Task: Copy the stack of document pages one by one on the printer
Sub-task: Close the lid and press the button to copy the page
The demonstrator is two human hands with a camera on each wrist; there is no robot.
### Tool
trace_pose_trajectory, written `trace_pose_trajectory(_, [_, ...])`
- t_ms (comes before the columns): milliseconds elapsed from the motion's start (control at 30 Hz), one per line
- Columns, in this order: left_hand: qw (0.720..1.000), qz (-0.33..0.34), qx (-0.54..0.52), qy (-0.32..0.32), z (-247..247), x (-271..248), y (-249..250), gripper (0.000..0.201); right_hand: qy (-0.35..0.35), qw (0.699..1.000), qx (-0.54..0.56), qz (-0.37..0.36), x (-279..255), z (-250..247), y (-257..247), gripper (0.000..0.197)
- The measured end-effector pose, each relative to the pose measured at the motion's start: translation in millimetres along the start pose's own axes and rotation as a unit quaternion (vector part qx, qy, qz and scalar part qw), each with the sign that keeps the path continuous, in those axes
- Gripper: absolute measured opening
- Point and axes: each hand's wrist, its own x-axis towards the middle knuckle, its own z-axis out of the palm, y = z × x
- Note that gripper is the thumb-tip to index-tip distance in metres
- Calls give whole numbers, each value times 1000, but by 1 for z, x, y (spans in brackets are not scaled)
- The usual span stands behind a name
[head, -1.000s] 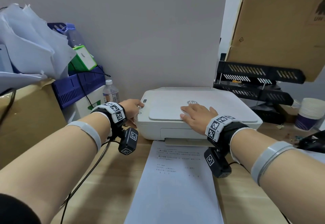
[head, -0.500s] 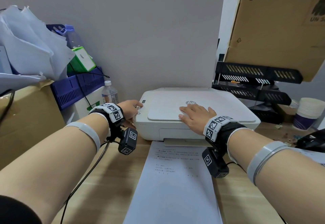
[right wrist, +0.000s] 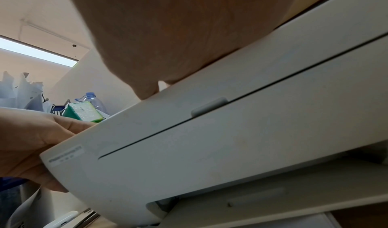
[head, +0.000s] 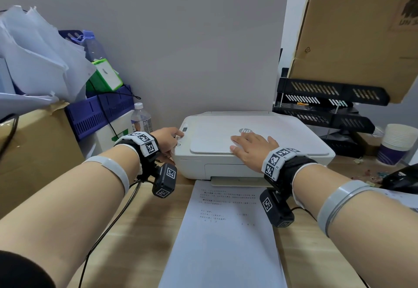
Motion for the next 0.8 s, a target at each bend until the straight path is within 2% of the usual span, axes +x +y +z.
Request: trace_pose_trajectory(800, [1000,-4,-4,7,1,1,-2,42,3,1000,-3,-1,2,2,1,56])
